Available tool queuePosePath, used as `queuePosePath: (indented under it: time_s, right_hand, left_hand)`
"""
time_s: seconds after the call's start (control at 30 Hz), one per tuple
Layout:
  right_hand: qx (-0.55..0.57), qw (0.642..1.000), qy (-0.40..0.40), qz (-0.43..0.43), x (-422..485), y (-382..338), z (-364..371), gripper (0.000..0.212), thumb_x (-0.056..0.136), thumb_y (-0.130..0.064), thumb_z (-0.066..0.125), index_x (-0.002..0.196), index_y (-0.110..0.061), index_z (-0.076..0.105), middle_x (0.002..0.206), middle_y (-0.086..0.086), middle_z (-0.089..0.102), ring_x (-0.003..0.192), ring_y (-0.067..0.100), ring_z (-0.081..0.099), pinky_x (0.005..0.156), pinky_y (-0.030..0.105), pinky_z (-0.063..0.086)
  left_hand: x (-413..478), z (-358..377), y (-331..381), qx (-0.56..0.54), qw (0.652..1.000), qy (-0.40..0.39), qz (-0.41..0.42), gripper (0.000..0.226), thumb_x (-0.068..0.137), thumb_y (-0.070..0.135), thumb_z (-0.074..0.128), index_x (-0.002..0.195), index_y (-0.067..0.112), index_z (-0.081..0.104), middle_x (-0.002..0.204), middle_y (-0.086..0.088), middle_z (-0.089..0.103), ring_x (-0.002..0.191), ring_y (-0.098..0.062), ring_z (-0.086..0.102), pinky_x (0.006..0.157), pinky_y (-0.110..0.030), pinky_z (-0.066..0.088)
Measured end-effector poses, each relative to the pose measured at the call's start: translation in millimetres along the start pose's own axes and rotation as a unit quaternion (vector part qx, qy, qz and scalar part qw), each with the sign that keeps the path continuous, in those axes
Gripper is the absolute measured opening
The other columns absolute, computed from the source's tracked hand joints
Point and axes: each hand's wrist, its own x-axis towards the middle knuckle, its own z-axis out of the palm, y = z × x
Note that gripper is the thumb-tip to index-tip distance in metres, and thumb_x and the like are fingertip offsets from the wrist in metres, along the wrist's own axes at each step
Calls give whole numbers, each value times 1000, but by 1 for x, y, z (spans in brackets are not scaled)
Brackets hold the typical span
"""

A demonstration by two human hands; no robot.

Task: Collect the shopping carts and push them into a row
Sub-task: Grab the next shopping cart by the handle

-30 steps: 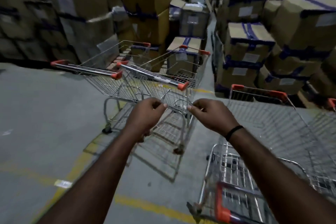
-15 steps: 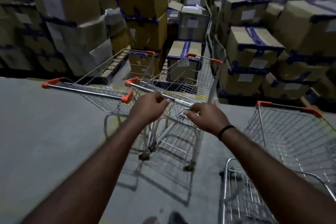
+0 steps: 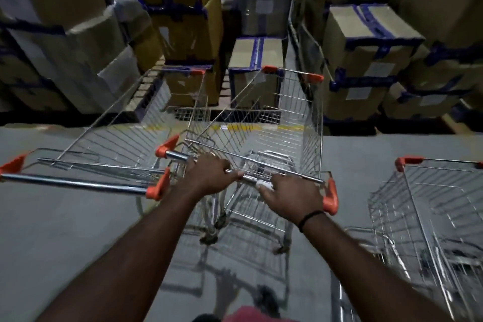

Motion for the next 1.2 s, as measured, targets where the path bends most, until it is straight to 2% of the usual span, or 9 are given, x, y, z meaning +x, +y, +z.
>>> queuePosePath:
  time_s: [0.07, 0.17, 0.3, 0.4, 0.6, 0.77, 0.87, 1.03, 1.2]
  right_hand:
    - [-22, 1000, 8, 8, 6, 18, -1, 61, 92, -76, 31, 97, -24, 63, 94, 2, 73, 91, 25, 69, 65, 33, 41]
    - [-41, 998, 18, 32, 18, 57, -3, 67, 86, -84, 26, 90, -27, 62, 90, 0, 73, 89, 23, 70, 64, 31, 40]
    - [-41, 993, 55, 94, 37, 101, 0, 73, 77, -90, 21, 75, -27, 59, 80, -1, 70, 84, 23, 69, 68, 33, 42]
    - [-38, 988, 63, 136, 55, 119, -1, 72, 78, -89, 26, 80, -29, 67, 87, 1, 72, 91, 27, 68, 77, 37, 45]
    - [-52, 977, -7, 206, 88, 132, -1, 94, 70, -94, 15, 112, -30, 69, 115, 3, 71, 112, 29, 62, 98, 45, 42]
    - [-53, 971, -16, 231, 89, 130, -1, 99, 64, -99, 10, 100, -28, 68, 102, 4, 70, 103, 28, 62, 94, 43, 40]
    - [-58, 970, -23, 235, 75, 124, 0, 90, 71, -98, 19, 96, -26, 68, 101, 4, 71, 104, 28, 62, 96, 45, 38]
    - [-3, 979, -36, 202, 31, 104, -9, 72, 80, -91, 27, 86, -28, 61, 95, 4, 69, 98, 28, 64, 97, 45, 43]
    - [54, 987, 12, 151, -13, 30, 7, 61, 87, -80, 37, 87, -24, 63, 95, 0, 67, 103, 25, 59, 100, 45, 28]
  left_hand:
    - [18, 4, 1, -35, 999, -1, 38, 80, 77, 92, 24, 95, 31, 72, 98, 7, 69, 111, -19, 59, 110, -63, 19]
    - [41, 2, 12, -77, 992, -16, 100, 65, 89, 81, 37, 110, 29, 72, 112, 7, 71, 115, -18, 59, 114, -58, 14]
    - [67, 1, 21, -80, 981, 9, 177, 41, 95, 58, 56, 115, 24, 67, 108, 2, 70, 111, -24, 61, 103, -43, 33]
    - [86, -7, 8, -48, 986, 58, 146, 49, 94, 67, 51, 105, 22, 69, 102, -2, 71, 101, -26, 64, 95, -42, 40]
    - [130, -20, 2, 9, 989, 35, 146, 58, 96, 69, 41, 107, 19, 68, 114, -11, 68, 110, -32, 62, 95, -43, 39]
    - [143, -16, 5, 17, 992, 16, 126, 75, 94, 77, 28, 112, 17, 68, 118, -13, 68, 116, -33, 60, 103, -48, 36]
    - [128, -11, 9, 16, 992, 13, 127, 73, 94, 77, 29, 113, 18, 68, 119, -12, 68, 118, -33, 58, 103, -49, 36]
    - [77, 0, 16, -11, 994, 9, 113, 55, 98, 69, 33, 120, 30, 64, 127, -8, 66, 126, -36, 53, 108, -54, 29]
    - [-2, 29, 34, -65, 993, 55, 77, 40, 98, 64, 39, 99, 32, 63, 111, 1, 69, 122, -31, 53, 111, -61, 17]
